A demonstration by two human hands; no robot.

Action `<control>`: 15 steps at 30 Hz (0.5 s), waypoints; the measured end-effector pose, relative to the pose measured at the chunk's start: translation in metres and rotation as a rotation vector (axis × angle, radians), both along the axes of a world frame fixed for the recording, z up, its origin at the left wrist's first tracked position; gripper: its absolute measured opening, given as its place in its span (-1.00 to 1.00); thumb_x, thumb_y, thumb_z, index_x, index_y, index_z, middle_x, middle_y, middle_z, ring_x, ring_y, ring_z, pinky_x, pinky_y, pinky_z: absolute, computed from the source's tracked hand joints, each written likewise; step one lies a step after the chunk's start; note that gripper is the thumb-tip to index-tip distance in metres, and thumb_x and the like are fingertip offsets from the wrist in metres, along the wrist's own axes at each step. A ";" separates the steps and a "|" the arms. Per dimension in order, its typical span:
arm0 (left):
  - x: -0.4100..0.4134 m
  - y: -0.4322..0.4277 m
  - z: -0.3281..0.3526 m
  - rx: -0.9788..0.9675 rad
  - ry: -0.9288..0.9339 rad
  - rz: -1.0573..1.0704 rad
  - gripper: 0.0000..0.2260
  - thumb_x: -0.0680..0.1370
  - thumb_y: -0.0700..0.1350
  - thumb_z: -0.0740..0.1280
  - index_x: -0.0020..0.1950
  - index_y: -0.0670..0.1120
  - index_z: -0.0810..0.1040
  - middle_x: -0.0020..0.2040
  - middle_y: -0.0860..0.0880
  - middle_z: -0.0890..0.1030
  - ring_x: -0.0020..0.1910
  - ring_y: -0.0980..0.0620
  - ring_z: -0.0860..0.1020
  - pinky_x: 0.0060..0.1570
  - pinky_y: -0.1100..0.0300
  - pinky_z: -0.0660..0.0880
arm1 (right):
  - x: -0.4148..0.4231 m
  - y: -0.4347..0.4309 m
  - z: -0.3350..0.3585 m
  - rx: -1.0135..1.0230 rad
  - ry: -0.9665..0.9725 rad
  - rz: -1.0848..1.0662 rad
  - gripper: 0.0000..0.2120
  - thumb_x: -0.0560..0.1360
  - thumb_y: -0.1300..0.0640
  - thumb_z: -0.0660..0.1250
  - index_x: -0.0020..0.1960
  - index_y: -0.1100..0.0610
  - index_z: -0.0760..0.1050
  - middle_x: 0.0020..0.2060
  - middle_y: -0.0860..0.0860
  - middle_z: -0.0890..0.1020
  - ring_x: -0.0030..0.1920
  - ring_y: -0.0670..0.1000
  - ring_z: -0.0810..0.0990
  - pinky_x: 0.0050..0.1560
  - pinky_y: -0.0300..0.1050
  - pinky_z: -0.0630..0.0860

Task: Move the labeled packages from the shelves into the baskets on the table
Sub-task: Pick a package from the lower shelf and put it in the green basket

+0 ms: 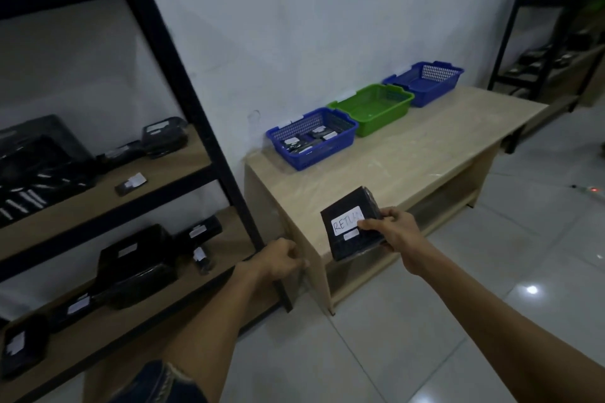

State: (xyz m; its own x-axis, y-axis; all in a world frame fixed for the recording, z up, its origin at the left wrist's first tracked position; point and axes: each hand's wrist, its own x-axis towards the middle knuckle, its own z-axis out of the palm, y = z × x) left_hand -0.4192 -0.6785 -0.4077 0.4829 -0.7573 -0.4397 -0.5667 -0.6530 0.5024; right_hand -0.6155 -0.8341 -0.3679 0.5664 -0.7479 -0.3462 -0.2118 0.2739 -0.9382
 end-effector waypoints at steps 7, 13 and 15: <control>0.031 -0.138 -0.006 0.007 -0.041 -0.034 -0.62 0.54 0.09 0.36 0.27 -0.10 0.50 0.15 -0.05 0.55 0.05 0.02 0.56 0.06 0.14 0.53 | 0.023 -0.131 -0.015 -0.042 0.013 -0.027 -0.60 0.34 0.18 0.52 0.12 0.15 0.45 -0.01 0.15 0.62 -0.07 0.10 0.60 -0.20 -0.10 0.50; 0.075 -0.255 -0.031 0.100 -0.025 -0.062 -0.56 0.51 0.15 0.36 0.28 -0.08 0.49 0.23 -0.08 0.53 0.09 -0.02 0.56 0.14 0.06 0.52 | 0.068 -0.242 -0.021 -0.035 0.084 -0.046 -0.61 0.34 0.15 0.52 0.10 0.15 0.46 -0.07 0.13 0.60 -0.13 0.07 0.53 -0.30 -0.14 0.38; 0.090 -0.290 -0.031 0.125 -0.015 -0.062 -0.55 0.49 0.17 0.37 0.27 -0.06 0.49 0.24 -0.07 0.52 0.10 -0.02 0.55 0.15 0.06 0.51 | 0.083 -0.274 -0.021 -0.028 0.100 -0.046 -0.62 0.34 0.17 0.52 0.09 0.16 0.46 -0.09 0.13 0.59 -0.13 0.07 0.52 -0.30 -0.15 0.37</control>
